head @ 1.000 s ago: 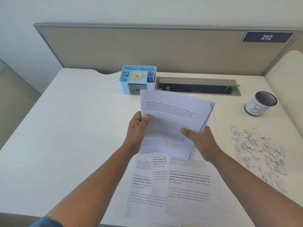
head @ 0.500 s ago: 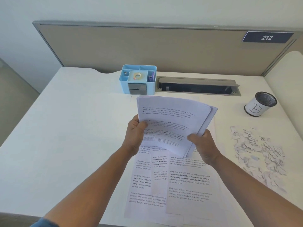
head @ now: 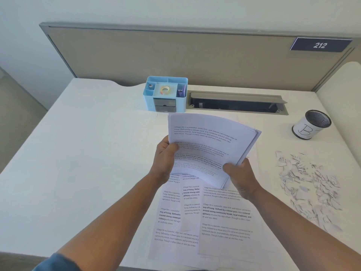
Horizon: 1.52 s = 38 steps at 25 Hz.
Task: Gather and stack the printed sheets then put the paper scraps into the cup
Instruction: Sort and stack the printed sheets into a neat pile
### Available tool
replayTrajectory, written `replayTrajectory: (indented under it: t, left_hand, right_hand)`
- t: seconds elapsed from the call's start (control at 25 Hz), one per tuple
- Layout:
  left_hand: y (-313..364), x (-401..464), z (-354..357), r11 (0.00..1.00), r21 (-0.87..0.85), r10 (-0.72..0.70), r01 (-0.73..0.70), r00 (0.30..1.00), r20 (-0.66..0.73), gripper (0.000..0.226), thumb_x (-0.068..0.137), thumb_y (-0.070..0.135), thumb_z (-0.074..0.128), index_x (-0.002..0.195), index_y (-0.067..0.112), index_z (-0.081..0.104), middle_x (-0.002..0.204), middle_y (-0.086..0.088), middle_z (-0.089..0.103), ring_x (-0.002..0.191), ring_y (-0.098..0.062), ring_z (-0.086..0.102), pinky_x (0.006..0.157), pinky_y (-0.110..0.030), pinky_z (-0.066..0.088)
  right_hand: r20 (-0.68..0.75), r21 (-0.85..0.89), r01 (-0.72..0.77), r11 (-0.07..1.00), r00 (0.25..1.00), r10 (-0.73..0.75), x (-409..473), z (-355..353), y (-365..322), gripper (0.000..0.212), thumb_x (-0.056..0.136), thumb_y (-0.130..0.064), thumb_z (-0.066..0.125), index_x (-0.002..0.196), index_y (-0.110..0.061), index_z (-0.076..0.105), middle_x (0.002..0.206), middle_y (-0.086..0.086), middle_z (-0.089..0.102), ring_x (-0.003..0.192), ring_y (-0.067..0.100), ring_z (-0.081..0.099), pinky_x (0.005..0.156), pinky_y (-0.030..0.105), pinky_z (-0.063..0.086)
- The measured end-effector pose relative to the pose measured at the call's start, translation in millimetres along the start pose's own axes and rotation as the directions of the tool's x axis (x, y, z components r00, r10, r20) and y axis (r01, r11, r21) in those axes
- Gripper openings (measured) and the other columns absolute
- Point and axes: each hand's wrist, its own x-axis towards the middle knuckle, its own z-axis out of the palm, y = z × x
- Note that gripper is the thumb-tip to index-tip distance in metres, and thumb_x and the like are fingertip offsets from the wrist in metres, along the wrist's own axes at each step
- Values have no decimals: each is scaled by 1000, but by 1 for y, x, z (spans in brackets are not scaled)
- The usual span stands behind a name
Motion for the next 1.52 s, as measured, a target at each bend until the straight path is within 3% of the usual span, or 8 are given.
replayTrajectory:
  t: [0.04, 0.08, 0.12, 0.2, 0.64, 0.96, 1.16, 1.52]
  left_hand:
    - [1, 1, 1, 1000, -1, -1, 1, 1000, -10, 42, 77, 12, 46, 114, 4, 65, 103, -11, 73, 94, -26, 70, 79, -42, 58]
    - [2, 1, 2, 1000, -3, 1, -1, 1000, -26, 42, 77, 12, 46, 113, 2, 65, 101, -10, 73, 92, -24, 69, 78, -40, 58]
    - [2, 2, 2, 1000, 0, 0, 0, 999, -41, 42, 76, 12, 46, 112, 0, 65, 100, -9, 73, 91, -23, 69, 77, -38, 58]
    - [-1, 3, 1, 1000, 16, -12, 13, 998, -55, 45, 76, 12, 47, 114, -3, 64, 101, -9, 73, 93, -24, 69, 79, -41, 57]
    - [-11, -2, -4, 998, 64, -9, 10, 1000, -3, 43, 79, 7, 49, 113, 9, 75, 110, -9, 78, 103, -29, 73, 83, -38, 60]
    - [-17, 1, -11, 992, 109, -73, 67, 996, 58, 35, 91, -4, 56, 116, 12, 74, 114, -7, 78, 108, -28, 73, 89, -37, 59]
    - [-12, 3, -16, 984, 176, -42, 23, 993, 110, 28, 102, 0, 58, 129, 7, 66, 120, -8, 76, 112, -27, 72, 95, -38, 59]
    - [-24, -4, -15, 964, 97, -254, 247, 965, 66, 28, 101, 2, 60, 129, 6, 64, 119, -13, 76, 110, -33, 73, 96, -53, 58]
  right_hand:
    - [-20, 8, -6, 1000, 1000, 6, -2, 2, -3, 44, 65, -16, 59, 94, 17, 51, 80, 21, 56, 98, 27, 30, 78, 45, 22]
    - [-40, -1, -9, 1000, 999, 9, -4, 4, -7, 31, 68, -13, 59, 92, 6, 64, 100, 43, 61, 111, 39, 25, 91, 73, 28]
    - [-56, -10, -5, 1000, 998, 5, -6, 6, -12, 29, 70, -10, 57, 94, -8, 74, 95, 27, 71, 91, 16, 43, 87, 47, 51]
    - [-39, 5, 9, 1000, 999, -9, -10, 10, -20, 37, 71, -9, 56, 91, -29, 80, 97, 5, 78, 88, 22, 69, 84, 40, 56]
    - [-34, 8, 27, 1000, 999, -27, -4, 10, -16, 39, 70, -10, 59, 98, -31, 78, 107, 2, 78, 108, 31, 71, 97, 55, 56]
    - [14, 16, 8, 1000, 1000, -8, -4, 8, -15, 34, 90, 2, 67, 108, -25, 73, 112, -2, 78, 108, 21, 72, 98, 43, 56]
    - [25, -34, 5, 999, 1000, -4, -6, 2, -25, 11, 96, -20, 72, 105, -25, 74, 104, -13, 79, 99, 0, 71, 88, 21, 51]
    - [184, 108, -215, 971, 964, 193, -24, -16, -19, 35, 91, -13, 71, 126, -8, 68, 121, 10, 75, 113, 25, 71, 94, 38, 58]
